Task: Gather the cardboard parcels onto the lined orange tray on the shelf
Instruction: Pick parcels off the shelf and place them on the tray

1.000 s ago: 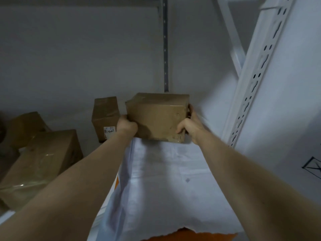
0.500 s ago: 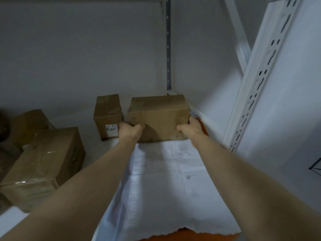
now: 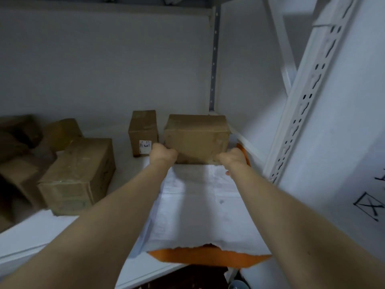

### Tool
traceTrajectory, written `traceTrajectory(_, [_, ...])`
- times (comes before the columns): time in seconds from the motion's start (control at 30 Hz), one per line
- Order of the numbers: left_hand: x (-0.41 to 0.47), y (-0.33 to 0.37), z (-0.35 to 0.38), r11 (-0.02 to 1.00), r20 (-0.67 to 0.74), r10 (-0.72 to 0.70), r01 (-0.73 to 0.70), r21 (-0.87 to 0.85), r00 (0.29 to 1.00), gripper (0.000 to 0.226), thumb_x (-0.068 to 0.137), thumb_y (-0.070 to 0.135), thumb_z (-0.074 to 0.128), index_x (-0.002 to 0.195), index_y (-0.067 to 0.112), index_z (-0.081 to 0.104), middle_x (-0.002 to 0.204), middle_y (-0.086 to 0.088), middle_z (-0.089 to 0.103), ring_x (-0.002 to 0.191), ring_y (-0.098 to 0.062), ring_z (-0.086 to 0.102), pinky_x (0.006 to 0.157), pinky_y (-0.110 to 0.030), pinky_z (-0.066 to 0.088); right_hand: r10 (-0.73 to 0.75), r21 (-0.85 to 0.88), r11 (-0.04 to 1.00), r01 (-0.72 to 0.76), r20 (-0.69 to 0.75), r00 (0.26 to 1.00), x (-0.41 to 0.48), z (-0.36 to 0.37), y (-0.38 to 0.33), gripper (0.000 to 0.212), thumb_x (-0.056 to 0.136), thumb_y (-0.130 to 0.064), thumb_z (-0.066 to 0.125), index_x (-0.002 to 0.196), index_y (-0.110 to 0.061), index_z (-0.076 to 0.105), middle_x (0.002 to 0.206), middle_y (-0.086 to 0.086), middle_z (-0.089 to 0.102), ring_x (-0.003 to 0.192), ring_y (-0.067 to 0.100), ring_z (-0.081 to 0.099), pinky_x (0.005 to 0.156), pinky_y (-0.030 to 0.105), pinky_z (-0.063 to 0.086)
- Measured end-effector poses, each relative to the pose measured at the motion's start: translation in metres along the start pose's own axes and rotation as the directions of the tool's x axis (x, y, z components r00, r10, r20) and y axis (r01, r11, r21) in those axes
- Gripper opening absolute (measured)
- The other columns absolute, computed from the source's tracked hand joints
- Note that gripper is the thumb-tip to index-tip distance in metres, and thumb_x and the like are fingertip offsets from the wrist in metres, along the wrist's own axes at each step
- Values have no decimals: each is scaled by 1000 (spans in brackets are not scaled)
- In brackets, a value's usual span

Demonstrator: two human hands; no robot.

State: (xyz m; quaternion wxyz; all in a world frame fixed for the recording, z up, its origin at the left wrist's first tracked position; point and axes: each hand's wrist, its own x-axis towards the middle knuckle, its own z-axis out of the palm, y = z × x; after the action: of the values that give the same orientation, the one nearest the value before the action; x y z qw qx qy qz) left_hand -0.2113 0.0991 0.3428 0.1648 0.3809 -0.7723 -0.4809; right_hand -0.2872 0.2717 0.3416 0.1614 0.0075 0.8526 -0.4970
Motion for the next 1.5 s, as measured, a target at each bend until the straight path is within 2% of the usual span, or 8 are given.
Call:
traceTrajectory(0.17, [-47, -4, -39, 999, -68, 48, -46, 26, 997, 40, 87, 34, 59, 108, 0, 57, 106, -12, 62, 84, -25, 58, 70, -27, 44, -83, -10, 996, 84, 84, 993, -50, 14, -11, 7, 84, -6, 53, 78, -7, 52, 76, 12, 58, 59, 19, 53, 51, 27, 43])
traceTrajectory(0.3, [-80, -18, -80, 994, -180, 45, -27, 101, 983, 47, 78, 31, 60, 118, 5, 58, 121, -17, 59, 103, -34, 61, 85, -37, 54, -154, -17, 987, 163, 238, 959, -89, 47, -22, 21, 86, -3, 54, 66, -9, 57, 60, 7, 58, 50, 16, 53, 49, 23, 40])
traceTrajectory(0.63, [-98, -52, -152, 888, -465, 101, 131, 441, 879, 55, 86, 24, 63, 135, 14, 43, 146, -16, 26, 135, -36, 24, 111, -42, 25, -171, -41, 975, 218, 489, 856, -149, 117, -55, 25, 98, -8, 46, 77, -13, 59, 64, 4, 60, 42, 9, 54, 38, 18, 41])
traceTrajectory(0.93, [-72, -77, -181, 896, -298, -66, 189, 403, 952, 120, 61, 60, 77, 150, 33, 1, 157, -16, -6, 146, -35, -5, 117, -54, 10, -201, 34, 977, 212, 482, 853, -165, 175, -74, 30, 96, -3, 41, 116, -8, 63, 99, 12, 63, 71, 20, 57, 65, 31, 48])
traceTrajectory(1.07, [-65, -80, -186, 908, -250, -41, 140, 394, 967, 116, 66, 57, 76, 151, 31, 2, 155, -16, 1, 144, -35, 6, 112, -52, 25, -209, 8, 972, 236, 496, 843, -168, 187, -78, 37, 99, -7, 37, 130, -11, 56, 118, 14, 61, 90, 22, 57, 83, 37, 51])
traceTrajectory(1.23, [-67, -81, -196, 932, -253, -41, 128, 340, 967, 100, 71, 53, 73, 147, 17, 20, 144, -18, 23, 135, -37, 23, 102, -46, 38, -210, -10, 968, 250, 509, 835, -170, 189, -78, 41, 97, -4, 37, 132, -16, 56, 124, 11, 61, 98, 22, 58, 78, 33, 49])
traceTrajectory(1.37, [-66, -80, -209, 985, -234, -116, 142, 94, 965, 84, 77, 58, 58, 147, 23, 29, 144, -20, 25, 131, -43, 28, 106, -46, 34, -155, 2, 985, 173, 455, 877, -164, 188, -76, 35, 93, -1, 47, 127, -5, 57, 115, 16, 63, 100, 26, 61, 75, 35, 52])
traceTrajectory(1.5, [-74, -76, -211, 959, -180, -217, 176, -220, 959, 77, 74, 65, 51, 140, 27, 41, 140, -14, 32, 123, -39, 39, 104, -46, 39, -88, 167, 986, 18, 419, 904, -164, 175, -74, 59, 90, -33, 64, 139, -9, 41, 135, 14, 51, 118, 32, 54, 94, 41, 51])
